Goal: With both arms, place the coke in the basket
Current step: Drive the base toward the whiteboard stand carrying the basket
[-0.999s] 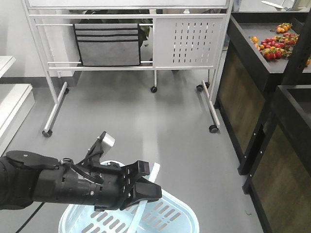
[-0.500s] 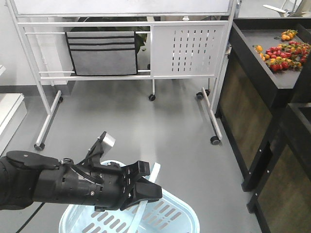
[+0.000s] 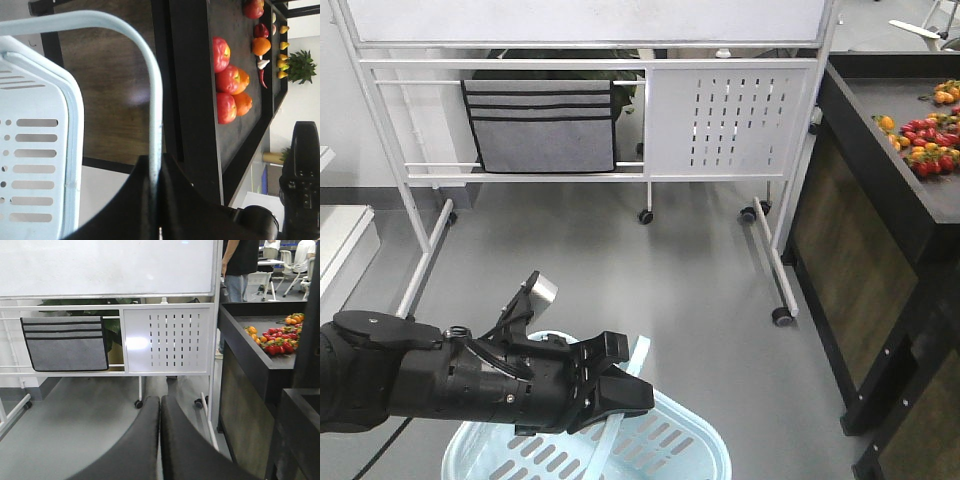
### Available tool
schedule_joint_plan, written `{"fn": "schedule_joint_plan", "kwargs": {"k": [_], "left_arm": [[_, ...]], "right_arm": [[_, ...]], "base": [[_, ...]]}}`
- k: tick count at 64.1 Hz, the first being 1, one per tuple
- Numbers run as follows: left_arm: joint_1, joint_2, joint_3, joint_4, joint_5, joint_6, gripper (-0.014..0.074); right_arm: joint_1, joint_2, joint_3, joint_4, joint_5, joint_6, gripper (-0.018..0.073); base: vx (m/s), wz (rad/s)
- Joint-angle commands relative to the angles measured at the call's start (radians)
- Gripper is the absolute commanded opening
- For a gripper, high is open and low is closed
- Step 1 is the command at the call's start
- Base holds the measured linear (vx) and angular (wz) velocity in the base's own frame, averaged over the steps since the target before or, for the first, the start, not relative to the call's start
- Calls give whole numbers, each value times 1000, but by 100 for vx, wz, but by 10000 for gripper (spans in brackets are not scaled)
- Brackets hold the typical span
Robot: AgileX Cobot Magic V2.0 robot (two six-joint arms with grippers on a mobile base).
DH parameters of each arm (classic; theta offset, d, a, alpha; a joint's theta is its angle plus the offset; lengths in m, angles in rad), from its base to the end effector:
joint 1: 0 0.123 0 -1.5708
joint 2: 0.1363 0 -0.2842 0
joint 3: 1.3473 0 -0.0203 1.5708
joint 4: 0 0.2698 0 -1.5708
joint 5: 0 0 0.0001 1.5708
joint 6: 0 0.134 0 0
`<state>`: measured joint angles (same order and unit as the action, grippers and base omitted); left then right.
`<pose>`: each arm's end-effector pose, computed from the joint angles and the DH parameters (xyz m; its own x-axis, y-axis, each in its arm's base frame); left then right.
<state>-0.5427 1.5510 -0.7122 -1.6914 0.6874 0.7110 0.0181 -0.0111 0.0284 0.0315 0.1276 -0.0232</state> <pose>0.2361 -0.2410 0.1727 -0.9792 -0.1801 -0.0935 -0.0047 0.4811 -0.8766 0.1195 0.0027 0.1898 -0.0578 0.0070 -0.9983 -0.0216 0.9997 0.0083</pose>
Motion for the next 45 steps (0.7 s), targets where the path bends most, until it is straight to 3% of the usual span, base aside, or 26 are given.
{"fn": "schedule_joint_plan", "kwargs": {"k": [1,45], "left_arm": [[-5,-44,-22,-93,50,5,-6],[-5,-44,-22,-93,50,5,-6]], "right_arm": [[-5,-12,7,-2,-80,-4,-10],[-5,-12,7,-2,-80,-4,-10]], "base": [[20,7],[19,4]]}}
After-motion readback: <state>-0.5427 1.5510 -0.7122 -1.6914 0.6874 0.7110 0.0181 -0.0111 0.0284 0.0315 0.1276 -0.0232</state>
